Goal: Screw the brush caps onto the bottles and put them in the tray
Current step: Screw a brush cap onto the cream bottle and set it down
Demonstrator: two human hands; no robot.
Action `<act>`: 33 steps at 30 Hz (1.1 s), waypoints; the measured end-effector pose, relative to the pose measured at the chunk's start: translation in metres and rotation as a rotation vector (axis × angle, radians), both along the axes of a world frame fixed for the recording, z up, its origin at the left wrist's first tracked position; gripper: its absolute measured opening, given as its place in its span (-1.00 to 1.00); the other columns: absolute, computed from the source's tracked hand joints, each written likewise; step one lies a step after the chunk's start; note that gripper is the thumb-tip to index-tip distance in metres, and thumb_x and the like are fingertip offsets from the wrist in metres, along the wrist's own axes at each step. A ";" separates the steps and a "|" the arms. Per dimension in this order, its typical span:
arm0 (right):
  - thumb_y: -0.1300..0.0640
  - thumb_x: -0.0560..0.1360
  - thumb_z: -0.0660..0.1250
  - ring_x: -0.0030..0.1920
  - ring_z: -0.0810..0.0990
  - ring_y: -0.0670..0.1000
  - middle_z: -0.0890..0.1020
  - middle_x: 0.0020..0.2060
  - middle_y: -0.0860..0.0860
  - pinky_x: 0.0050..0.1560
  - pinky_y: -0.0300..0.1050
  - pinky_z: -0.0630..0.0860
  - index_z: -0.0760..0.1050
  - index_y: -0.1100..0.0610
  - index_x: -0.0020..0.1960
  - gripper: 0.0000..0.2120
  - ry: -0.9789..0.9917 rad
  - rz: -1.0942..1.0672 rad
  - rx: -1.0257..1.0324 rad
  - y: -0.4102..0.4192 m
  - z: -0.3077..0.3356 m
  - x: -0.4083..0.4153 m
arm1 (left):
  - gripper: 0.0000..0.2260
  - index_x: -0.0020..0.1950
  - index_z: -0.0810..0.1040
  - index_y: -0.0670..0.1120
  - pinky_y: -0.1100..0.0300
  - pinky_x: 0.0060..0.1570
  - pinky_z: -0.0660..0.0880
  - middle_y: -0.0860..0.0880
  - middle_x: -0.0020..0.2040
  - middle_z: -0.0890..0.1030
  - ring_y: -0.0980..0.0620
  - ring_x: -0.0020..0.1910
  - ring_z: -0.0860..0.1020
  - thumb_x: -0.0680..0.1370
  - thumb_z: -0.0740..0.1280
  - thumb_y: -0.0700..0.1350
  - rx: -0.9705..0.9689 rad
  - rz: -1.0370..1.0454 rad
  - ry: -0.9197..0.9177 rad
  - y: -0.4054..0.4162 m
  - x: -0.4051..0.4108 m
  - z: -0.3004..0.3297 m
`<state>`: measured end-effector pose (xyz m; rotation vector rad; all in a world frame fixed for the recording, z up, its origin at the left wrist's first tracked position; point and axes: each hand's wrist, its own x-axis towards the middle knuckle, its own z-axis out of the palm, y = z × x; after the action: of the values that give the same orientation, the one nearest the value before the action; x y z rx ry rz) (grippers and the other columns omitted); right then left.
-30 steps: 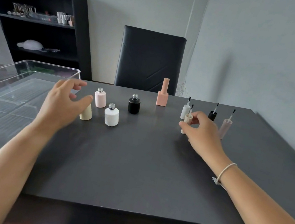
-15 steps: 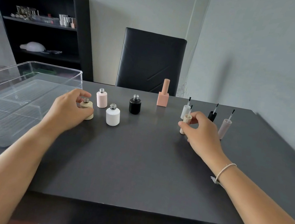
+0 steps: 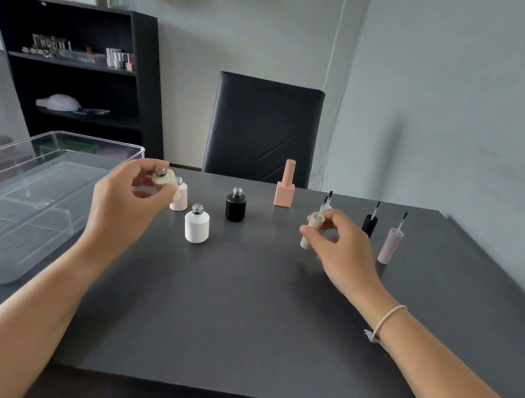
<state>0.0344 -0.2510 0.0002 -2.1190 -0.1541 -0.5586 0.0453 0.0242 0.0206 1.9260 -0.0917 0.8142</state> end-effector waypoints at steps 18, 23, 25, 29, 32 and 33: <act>0.03 0.54 0.20 -0.33 0.48 -0.29 0.52 -0.40 -0.34 -0.22 -0.45 0.37 0.51 -0.15 0.05 -0.84 -0.171 0.293 0.215 -0.004 0.037 0.018 | -0.67 0.08 0.50 0.18 0.18 -0.11 0.59 0.16 -0.03 0.58 0.10 -0.10 0.56 0.42 0.43 -0.15 -0.067 -0.461 0.048 -0.098 0.026 0.001; 0.06 0.45 0.32 -0.41 0.42 -0.16 0.50 -0.33 -0.06 -0.31 -0.35 0.37 0.48 -0.02 -0.16 -0.97 -0.228 0.282 0.279 -0.017 0.050 0.017 | -0.72 -0.02 0.54 0.19 0.32 -0.15 0.53 0.20 -0.09 0.61 0.19 -0.10 0.55 0.38 0.47 -0.13 -0.066 -0.500 0.024 -0.095 0.026 -0.005; 0.15 0.47 0.34 -0.40 0.45 -0.17 0.53 -0.38 -0.17 -0.33 -0.40 0.37 0.50 -0.01 -0.19 -0.92 -0.239 0.275 0.248 -0.019 0.050 0.017 | -0.69 -0.05 0.54 0.25 0.32 -0.16 0.53 0.22 -0.08 0.60 0.20 -0.10 0.55 0.38 0.47 -0.14 -0.050 -0.529 0.003 -0.097 0.025 -0.005; 0.18 0.46 0.36 -0.37 0.46 -0.17 0.56 -0.35 -0.15 -0.36 -0.39 0.37 0.52 0.03 -0.21 -0.90 -0.211 0.265 0.224 -0.019 0.046 0.015 | -0.66 -0.06 0.53 0.29 0.29 -0.14 0.55 0.24 -0.05 0.57 0.19 -0.06 0.54 0.39 0.47 -0.15 0.008 -0.548 -0.044 -0.097 0.023 -0.006; 0.20 0.45 0.36 -0.42 0.44 -0.16 0.54 -0.37 -0.13 -0.39 -0.41 0.34 0.52 0.04 -0.24 -0.88 -0.201 0.274 0.233 -0.017 0.046 0.015 | -0.65 -0.06 0.52 0.32 0.27 -0.13 0.56 0.28 -0.05 0.55 0.17 -0.04 0.54 0.39 0.47 -0.15 0.019 -0.559 -0.059 -0.096 0.023 -0.006; 0.21 0.45 0.37 -0.44 0.43 -0.16 0.53 -0.40 -0.15 -0.41 -0.42 0.32 0.52 0.04 -0.24 -0.87 -0.200 0.283 0.233 -0.017 0.046 0.014 | -0.65 -0.05 0.53 0.32 0.26 -0.12 0.56 0.28 -0.05 0.55 0.16 -0.04 0.54 0.39 0.46 -0.15 0.017 -0.560 -0.061 -0.096 0.023 -0.006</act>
<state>0.0487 -0.2679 0.0466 -1.7752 -0.4714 -0.5875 0.0685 -0.0713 0.0146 1.7607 -0.6454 0.4907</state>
